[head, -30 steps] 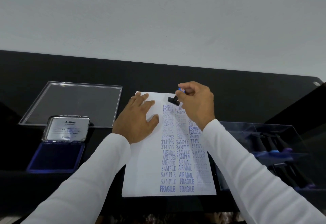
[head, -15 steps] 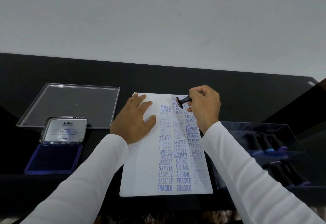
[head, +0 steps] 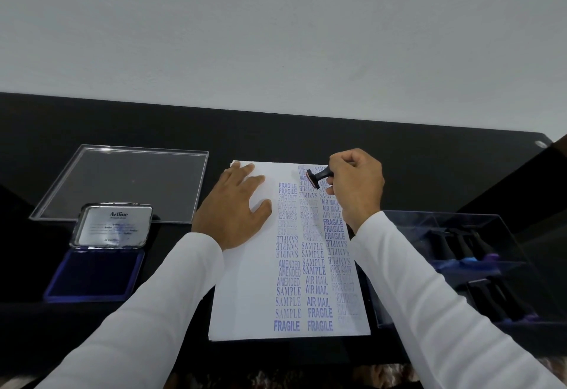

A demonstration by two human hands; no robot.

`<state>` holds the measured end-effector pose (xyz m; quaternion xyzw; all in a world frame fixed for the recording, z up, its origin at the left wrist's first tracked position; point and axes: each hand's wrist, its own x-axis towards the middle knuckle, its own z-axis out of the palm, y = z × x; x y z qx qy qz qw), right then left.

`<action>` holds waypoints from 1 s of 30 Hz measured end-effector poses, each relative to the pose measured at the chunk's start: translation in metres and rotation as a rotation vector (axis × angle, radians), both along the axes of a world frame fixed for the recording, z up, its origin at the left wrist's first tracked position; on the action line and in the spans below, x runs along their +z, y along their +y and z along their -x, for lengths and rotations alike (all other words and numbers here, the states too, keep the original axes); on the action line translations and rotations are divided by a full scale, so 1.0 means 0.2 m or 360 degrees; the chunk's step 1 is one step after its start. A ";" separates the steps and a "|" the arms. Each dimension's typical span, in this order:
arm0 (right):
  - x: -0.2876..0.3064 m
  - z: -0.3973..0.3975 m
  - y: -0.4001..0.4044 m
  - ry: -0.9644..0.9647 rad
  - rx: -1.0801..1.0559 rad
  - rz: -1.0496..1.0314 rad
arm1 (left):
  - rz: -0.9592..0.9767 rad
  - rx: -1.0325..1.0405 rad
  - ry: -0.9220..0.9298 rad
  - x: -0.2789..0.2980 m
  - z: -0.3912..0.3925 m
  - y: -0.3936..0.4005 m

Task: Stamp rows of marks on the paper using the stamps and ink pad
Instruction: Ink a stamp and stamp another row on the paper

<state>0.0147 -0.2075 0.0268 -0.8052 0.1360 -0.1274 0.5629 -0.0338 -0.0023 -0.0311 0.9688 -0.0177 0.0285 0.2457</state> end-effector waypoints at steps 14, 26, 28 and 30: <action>0.00 0.00 0.00 0.0015 0.0013 0.0021 | -0.0016 0.0000 0.0042 0.00 0.00 0.00; 0.00 0.01 0.01 0.0010 0.0026 0.0023 | -0.0014 -0.0001 0.0033 -0.01 -0.01 0.00; 0.00 0.01 0.01 0.0010 0.0030 0.0016 | -0.0013 -0.0001 0.0030 -0.01 -0.01 0.00; 0.00 0.02 0.02 0.0007 0.0038 0.0021 | -0.0009 -0.0010 0.0027 -0.01 -0.01 0.00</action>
